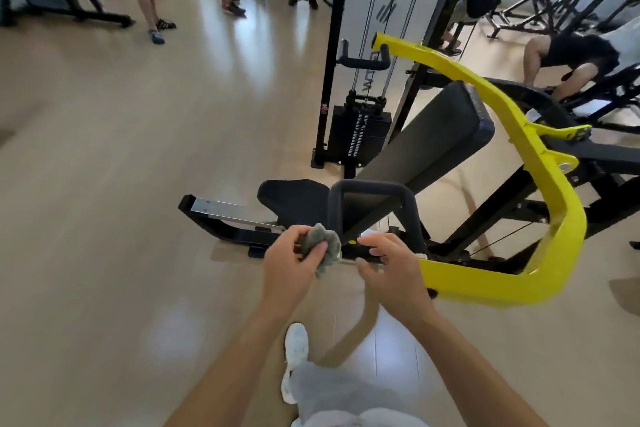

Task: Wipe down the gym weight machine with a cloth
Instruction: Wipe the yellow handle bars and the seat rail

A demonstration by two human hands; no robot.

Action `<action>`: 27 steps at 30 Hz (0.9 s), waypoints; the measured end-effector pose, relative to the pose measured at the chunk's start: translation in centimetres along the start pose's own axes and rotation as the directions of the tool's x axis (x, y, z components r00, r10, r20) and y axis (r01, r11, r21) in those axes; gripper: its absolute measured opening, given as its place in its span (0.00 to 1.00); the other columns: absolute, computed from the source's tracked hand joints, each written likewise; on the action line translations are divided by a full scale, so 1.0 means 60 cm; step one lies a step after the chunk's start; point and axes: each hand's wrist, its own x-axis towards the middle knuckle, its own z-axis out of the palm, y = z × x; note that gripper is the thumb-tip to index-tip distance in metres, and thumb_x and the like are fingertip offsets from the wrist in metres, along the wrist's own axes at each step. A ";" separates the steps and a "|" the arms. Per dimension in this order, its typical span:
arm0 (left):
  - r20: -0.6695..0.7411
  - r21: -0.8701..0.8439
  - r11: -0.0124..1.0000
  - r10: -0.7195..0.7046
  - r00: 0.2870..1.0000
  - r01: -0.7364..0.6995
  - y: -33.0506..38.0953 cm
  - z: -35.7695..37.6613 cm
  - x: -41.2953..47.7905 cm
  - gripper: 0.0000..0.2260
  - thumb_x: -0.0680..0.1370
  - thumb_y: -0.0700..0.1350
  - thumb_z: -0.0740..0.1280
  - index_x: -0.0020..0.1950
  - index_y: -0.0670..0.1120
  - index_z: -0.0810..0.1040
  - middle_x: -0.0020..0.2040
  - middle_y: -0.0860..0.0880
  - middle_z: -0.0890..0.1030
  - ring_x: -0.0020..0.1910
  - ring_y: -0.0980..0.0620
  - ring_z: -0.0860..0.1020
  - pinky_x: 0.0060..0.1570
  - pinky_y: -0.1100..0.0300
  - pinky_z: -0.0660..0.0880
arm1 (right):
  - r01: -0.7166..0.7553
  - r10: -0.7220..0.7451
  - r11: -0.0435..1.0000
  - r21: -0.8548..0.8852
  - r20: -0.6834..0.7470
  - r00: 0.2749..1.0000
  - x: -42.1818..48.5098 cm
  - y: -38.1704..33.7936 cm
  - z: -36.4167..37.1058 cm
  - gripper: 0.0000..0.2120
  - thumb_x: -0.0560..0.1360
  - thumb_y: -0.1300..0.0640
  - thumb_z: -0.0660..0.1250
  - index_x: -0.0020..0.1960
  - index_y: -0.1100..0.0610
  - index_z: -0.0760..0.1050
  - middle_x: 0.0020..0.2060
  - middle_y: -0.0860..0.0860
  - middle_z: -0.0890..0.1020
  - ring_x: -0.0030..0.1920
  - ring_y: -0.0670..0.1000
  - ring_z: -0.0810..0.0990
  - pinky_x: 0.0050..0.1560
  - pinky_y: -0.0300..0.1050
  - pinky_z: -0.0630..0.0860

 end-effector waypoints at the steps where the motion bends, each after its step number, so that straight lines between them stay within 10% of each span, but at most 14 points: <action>1: 0.008 0.020 1.000 0.010 1.000 -0.010 0.000 0.004 0.017 0.06 0.77 0.47 0.74 0.51 0.53 0.80 0.44 0.57 0.82 0.45 0.58 0.81 0.45 0.62 0.79 | 0.003 -0.003 1.000 0.017 0.014 1.000 0.017 -0.007 0.014 0.15 0.75 0.59 0.74 0.61 0.54 0.81 0.54 0.45 0.80 0.52 0.43 0.79 0.55 0.33 0.77; 13: 0.428 0.288 0.948 -0.255 0.867 0.136 -0.108 -0.075 0.135 0.05 0.75 0.46 0.75 0.47 0.55 0.82 0.42 0.57 0.82 0.42 0.58 0.81 0.45 0.56 0.82 | -0.091 0.086 0.995 0.049 0.089 0.992 0.152 -0.054 0.131 0.13 0.74 0.59 0.74 0.59 0.51 0.82 0.49 0.43 0.81 0.50 0.43 0.77 0.52 0.34 0.75; 20: 0.216 -0.087 0.846 -0.500 0.839 0.527 -0.109 -0.166 0.260 0.12 0.76 0.49 0.73 0.54 0.45 0.77 0.46 0.45 0.87 0.45 0.47 0.86 0.44 0.53 0.83 | -0.164 0.071 0.959 0.230 0.366 0.928 0.247 -0.114 0.224 0.26 0.74 0.57 0.75 0.69 0.44 0.73 0.59 0.39 0.74 0.57 0.40 0.76 0.55 0.33 0.77; 27: 0.441 -0.191 0.765 -0.493 0.750 0.615 -0.147 -0.239 0.332 0.17 0.74 0.45 0.74 0.61 0.45 0.77 0.50 0.43 0.86 0.49 0.45 0.85 0.47 0.54 0.82 | -0.283 0.202 0.913 0.293 0.279 0.939 0.338 -0.150 0.307 0.08 0.77 0.62 0.72 0.47 0.49 0.81 0.41 0.44 0.83 0.43 0.40 0.81 0.43 0.32 0.79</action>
